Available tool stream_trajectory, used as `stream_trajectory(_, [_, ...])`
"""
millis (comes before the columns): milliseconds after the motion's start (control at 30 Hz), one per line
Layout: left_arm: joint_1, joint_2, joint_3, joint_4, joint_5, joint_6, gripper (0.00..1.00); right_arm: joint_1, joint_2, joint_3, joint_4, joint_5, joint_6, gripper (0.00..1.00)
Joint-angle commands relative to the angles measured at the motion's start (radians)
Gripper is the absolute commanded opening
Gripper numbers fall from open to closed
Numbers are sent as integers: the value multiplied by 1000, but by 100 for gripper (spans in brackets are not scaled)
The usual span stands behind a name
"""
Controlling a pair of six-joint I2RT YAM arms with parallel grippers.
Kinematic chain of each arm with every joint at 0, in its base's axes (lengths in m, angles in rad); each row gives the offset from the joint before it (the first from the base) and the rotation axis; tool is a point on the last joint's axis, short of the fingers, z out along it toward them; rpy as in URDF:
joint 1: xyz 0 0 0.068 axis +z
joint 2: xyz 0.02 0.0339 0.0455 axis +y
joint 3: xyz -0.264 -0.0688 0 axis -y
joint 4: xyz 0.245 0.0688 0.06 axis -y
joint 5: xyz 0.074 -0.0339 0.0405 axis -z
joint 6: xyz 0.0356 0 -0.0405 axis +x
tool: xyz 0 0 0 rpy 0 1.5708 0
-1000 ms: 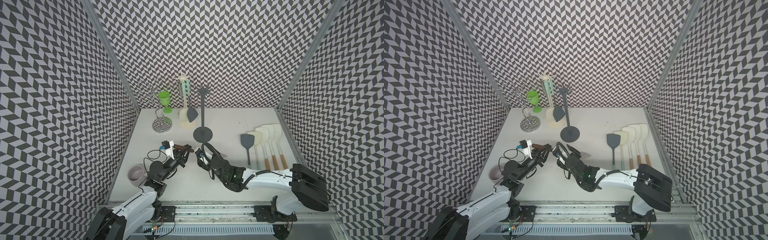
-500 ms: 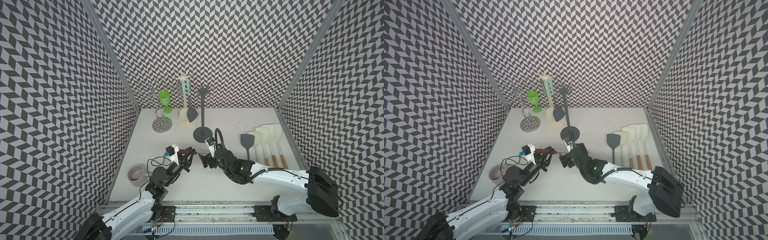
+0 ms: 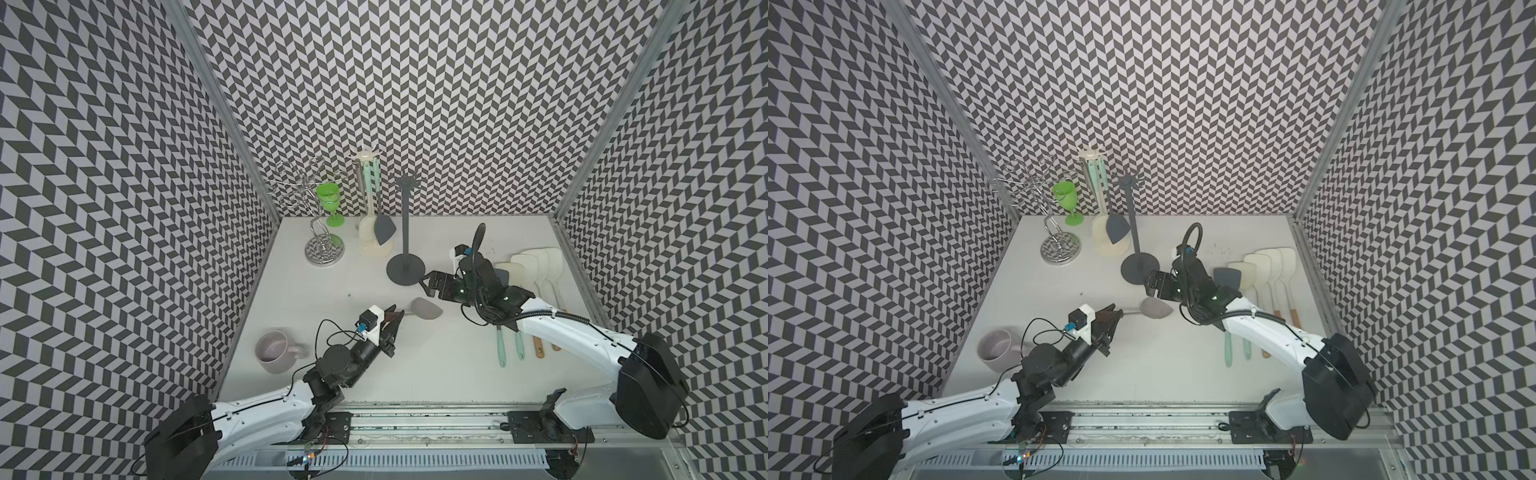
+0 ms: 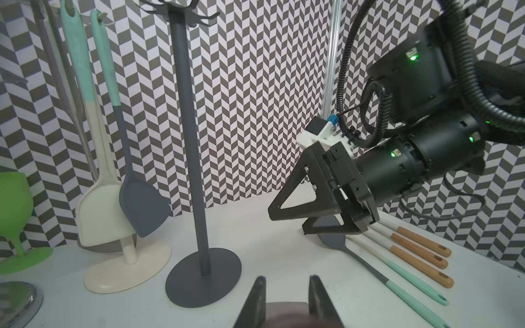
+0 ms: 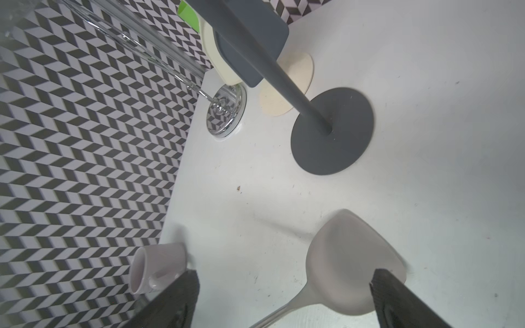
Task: Take the spatula off the kitchen utensil rack
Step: Place the spatula at the center of the board.
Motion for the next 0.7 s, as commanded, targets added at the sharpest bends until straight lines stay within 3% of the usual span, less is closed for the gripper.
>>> stream_trajectory(0, [-58, 30, 22, 144, -107, 139, 0, -8, 42, 35, -34, -252, 136, 90])
stream_trajectory(167, [-149, 108, 37, 211, -187, 249, 0, -2, 138, 118, -161, -405, 175, 87])
stream_trajectory(400, [-232, 177, 45, 294, -264, 369, 0, 5, 195, 170, -359, -361, 171, 81])
stream_trajectory(667, [-268, 181, 39, 334, -279, 413, 0, 66, 250, 238, -432, -347, 192, 72])
